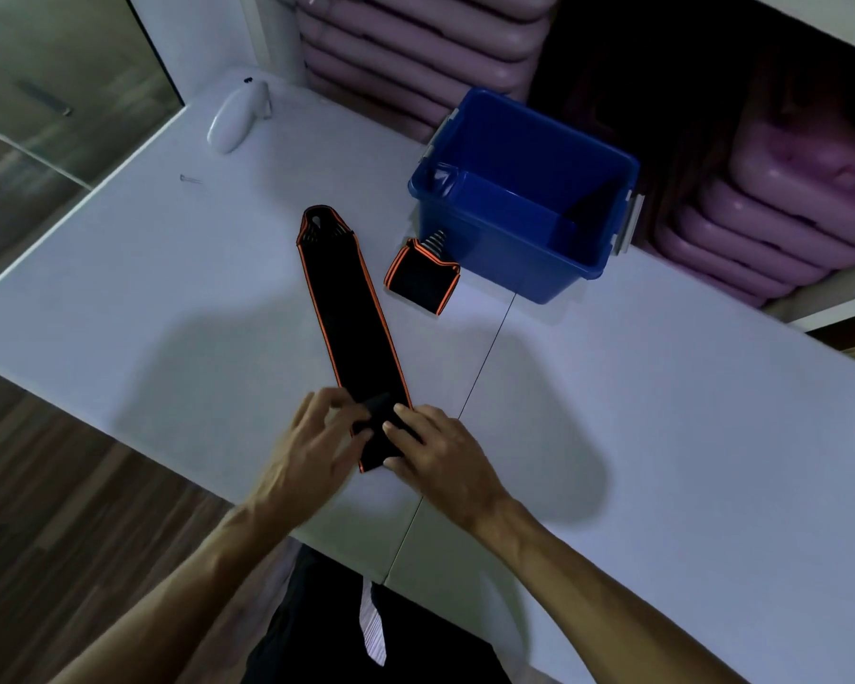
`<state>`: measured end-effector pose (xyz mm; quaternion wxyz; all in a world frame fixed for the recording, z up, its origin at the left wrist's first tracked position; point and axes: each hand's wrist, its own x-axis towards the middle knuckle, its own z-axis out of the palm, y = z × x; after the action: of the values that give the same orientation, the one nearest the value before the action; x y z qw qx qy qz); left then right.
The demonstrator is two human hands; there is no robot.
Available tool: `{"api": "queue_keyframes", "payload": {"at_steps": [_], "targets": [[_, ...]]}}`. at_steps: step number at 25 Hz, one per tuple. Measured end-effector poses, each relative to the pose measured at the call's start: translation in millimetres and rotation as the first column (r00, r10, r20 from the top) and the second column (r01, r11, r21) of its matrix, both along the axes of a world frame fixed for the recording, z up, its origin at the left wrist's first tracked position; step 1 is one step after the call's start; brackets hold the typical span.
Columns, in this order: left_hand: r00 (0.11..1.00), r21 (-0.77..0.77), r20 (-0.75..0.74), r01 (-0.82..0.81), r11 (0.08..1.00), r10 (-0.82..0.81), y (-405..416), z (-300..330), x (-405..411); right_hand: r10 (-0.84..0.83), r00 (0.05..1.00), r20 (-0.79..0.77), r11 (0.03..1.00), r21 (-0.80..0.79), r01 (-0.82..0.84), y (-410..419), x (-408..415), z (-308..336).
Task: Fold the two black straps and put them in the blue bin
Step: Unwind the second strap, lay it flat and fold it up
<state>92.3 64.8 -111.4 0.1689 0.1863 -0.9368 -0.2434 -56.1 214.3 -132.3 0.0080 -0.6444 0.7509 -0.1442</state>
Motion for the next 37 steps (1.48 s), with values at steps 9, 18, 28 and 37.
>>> {"api": "queue_keyframes", "payload": {"at_steps": [9, 18, 28, 37], "targets": [[0.994, -0.176, 0.046, 0.108, 0.979, -0.101, 14.8, -15.3, 16.7, 0.158, 0.987, 0.011, 0.987, -0.042, -0.157, -1.6, -19.2, 4.4], [0.996, -0.217, 0.038, 0.092, 0.972, -0.086, 9.5, -12.3, 11.7, 0.267, 0.958, -0.108, 0.956, -0.094, -0.277, -3.7, -30.2, -0.1], [0.999, 0.014, 0.008, 0.033, 0.999, -0.033, -4.8, 5.0, -8.4, 0.150, 0.982, 0.114, 0.989, -0.027, -0.148, -5.7, -23.9, 8.4], [0.884, 0.028, 0.427, -0.222, 0.975, 0.189, -77.8, -15.7, -102.6, -0.345, 0.930, 0.128, 0.934, 0.140, 0.328, -30.8, 32.3, 26.2]]}}
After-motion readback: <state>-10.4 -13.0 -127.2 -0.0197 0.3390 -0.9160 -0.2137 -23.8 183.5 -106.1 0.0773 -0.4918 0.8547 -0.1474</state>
